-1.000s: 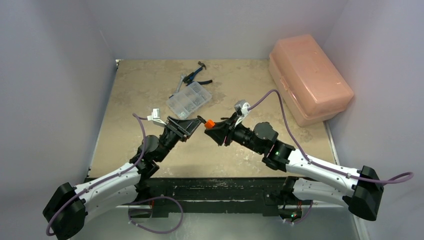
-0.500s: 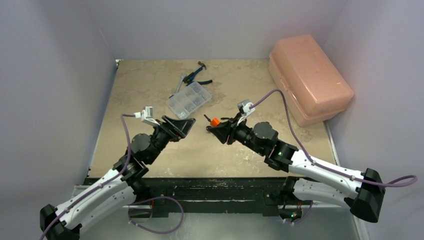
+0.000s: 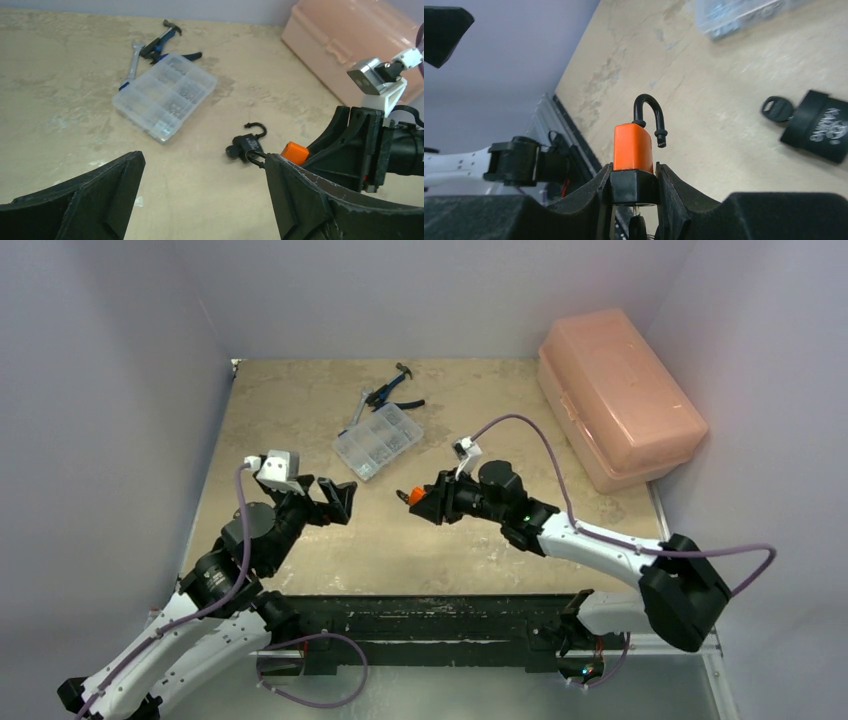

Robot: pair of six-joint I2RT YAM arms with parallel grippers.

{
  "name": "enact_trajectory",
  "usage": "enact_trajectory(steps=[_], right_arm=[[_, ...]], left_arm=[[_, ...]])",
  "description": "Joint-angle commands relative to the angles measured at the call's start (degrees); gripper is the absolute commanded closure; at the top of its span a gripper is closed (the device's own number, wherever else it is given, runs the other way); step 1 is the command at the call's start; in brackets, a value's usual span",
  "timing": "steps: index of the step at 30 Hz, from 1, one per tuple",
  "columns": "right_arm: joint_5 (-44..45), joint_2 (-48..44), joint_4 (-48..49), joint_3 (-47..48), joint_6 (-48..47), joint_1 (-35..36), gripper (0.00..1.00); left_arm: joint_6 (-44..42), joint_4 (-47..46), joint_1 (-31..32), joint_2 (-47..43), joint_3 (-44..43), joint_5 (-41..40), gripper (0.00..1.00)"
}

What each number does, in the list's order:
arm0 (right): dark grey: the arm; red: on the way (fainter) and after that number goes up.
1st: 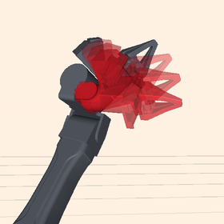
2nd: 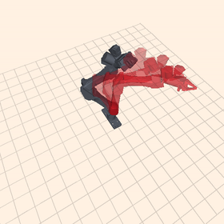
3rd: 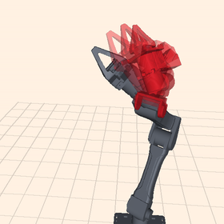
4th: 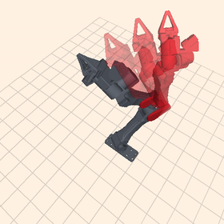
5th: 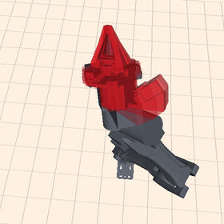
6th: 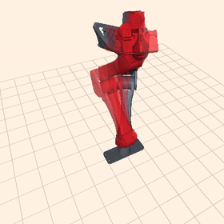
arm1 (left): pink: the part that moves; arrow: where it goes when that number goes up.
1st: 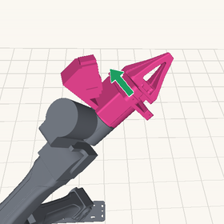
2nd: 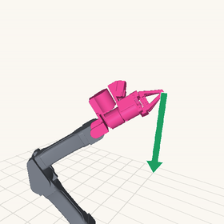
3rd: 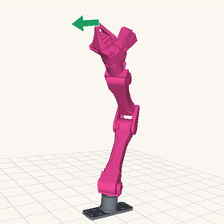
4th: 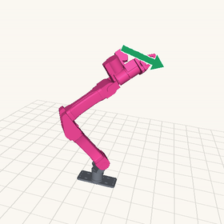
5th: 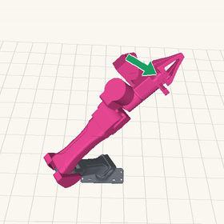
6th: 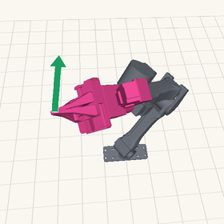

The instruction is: Unlock with the key

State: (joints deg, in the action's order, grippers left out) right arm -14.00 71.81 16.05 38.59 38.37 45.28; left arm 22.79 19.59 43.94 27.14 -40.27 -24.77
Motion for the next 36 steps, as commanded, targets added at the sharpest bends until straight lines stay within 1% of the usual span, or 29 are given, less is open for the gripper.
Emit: enact_trajectory(steps=[1,7,12,18,22,29,36], right_arm=[[-9.6,5.0,13.7,3.2,7.7,0.3,1.00],[-15.6,18.2,26.0,7.0,17.4,0.4,1.00],[-18.2,28.6,38.1,9.8,26.6,0.8,1.00],[-19.3,38.7,43.8,15.3,32.5,1.5,1.00],[-19.0,42.7,42.9,18.0,33.1,1.9,1.00],[-15.7,46.4,36.2,20.5,28.7,3.0,1.00],[-13.0,49.8,29.6,22.4,26.4,3.2,1.00]], left_arm=[[-6.4,4.0,0.0,0.1,-1.1,-3.3,0.01],[-7.3,3.8,-0.2,-1.0,-1.1,-5.8,0.01],[-7.0,4.0,-0.2,-2.1,-0.9,-5.9,0.01],[-7.1,4.0,-0.3,-1.8,-1.0,-5.6,0.01],[-7.2,4.0,-0.4,-1.6,-1.0,-5.5,0.01],[-7.5,3.9,-0.8,-1.6,-1.0,-5.0,0.01],[-7.6,3.8,-1.1,-1.3,-1.0,-4.4,0.01]])
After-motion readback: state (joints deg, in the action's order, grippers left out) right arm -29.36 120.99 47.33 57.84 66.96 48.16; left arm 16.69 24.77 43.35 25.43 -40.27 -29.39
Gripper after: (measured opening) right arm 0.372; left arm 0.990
